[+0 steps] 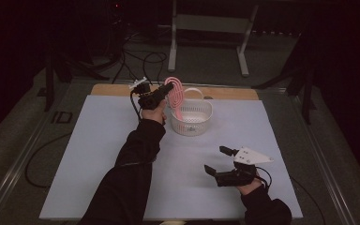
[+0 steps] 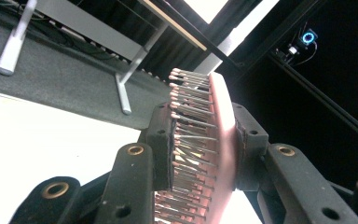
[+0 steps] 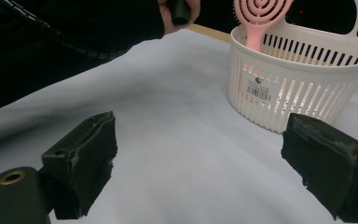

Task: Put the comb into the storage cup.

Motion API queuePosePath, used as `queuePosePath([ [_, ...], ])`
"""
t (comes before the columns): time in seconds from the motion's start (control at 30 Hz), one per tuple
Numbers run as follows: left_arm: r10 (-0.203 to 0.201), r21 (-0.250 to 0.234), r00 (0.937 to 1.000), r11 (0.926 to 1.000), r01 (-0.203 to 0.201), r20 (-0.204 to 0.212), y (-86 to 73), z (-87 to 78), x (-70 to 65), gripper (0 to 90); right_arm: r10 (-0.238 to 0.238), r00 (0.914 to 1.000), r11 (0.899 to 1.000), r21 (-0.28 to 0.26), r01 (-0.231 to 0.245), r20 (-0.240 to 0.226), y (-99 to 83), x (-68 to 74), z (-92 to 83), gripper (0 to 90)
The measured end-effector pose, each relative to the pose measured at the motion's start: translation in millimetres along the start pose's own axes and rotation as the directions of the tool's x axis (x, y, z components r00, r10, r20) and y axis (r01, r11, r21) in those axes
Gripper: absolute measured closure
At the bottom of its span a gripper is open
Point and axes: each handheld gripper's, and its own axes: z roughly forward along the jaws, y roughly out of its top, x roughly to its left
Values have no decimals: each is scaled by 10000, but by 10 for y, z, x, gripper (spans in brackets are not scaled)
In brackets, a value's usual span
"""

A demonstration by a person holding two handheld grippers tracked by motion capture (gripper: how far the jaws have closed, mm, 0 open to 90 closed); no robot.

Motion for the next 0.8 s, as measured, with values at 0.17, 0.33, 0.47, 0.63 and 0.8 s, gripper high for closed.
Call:
queuePosePath([
  [0.17, 554, 146, 9984, 9983, -556, 90, 8, 7, -5, 657, -3, 10000, 10000, 22, 3, 4, 1, 5, 4, 99],
  [0.33, 999, 370, 9950, 9943, -998, -24, 3, 24, -36, 622, 5, 10000, 10000, -6, -5, -13, 2, 5, 5, 99],
  [0.47, 1042, 514, 9941, 9934, -1025, -316, -4, 29, -28, 561, -19, 10000, 10000, -12, 19, -15, 3, 3, 0, 99],
  [0.63, 1543, 490, 9854, 9873, -1510, -725, 27, -8, -58, 439, 7, 10000, 10000, -13, -7, -15, 5, 0, -3, 99],
  [0.8, 1879, 630, 9788, 9811, -1831, -815, 62, -54, -87, 245, 5, 10000, 10000, -11, -5, -19, 5, 0, -3, 99],
])
